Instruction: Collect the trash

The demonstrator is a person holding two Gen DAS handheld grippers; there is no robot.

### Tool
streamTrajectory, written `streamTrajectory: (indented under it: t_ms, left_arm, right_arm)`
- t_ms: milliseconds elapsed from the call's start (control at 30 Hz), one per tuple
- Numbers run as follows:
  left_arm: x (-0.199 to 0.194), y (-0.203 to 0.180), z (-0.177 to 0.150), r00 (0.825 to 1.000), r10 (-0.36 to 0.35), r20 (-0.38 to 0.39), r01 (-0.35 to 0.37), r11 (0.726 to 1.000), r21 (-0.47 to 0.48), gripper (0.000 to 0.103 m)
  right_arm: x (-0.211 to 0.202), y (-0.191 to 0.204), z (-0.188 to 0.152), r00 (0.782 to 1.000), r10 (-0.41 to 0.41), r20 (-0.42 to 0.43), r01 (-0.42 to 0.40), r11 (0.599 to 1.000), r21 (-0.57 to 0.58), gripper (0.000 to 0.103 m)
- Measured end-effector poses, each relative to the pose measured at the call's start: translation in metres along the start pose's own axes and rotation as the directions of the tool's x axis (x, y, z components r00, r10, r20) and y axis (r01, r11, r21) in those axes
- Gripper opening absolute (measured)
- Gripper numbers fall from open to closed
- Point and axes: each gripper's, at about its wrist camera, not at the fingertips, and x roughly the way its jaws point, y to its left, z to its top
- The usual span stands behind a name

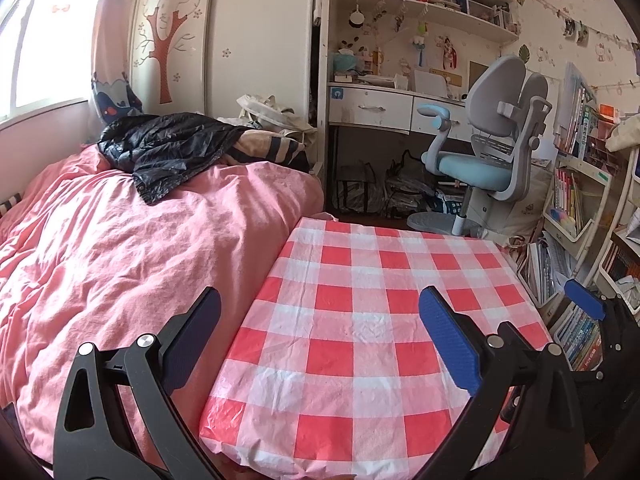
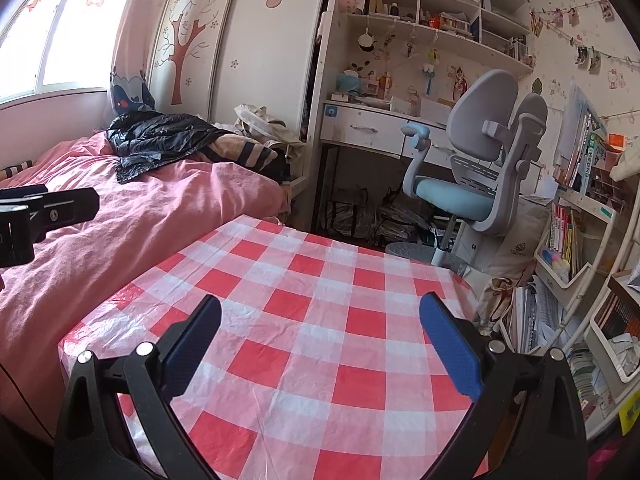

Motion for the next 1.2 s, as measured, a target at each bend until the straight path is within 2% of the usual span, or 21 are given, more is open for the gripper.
streamTrajectory:
  t_ms: [1200]
  left_arm:
    - [0.0024, -0.0013, -0.0034, 1.000, 0.007, 0.001, -0.007, 1.000, 0.029, 0.096]
  right_arm:
    - [-0.0026, 0.0017, 0.0005, 1.000, 0.006, 0.006, -0.006, 0.999, -0.031, 0.095]
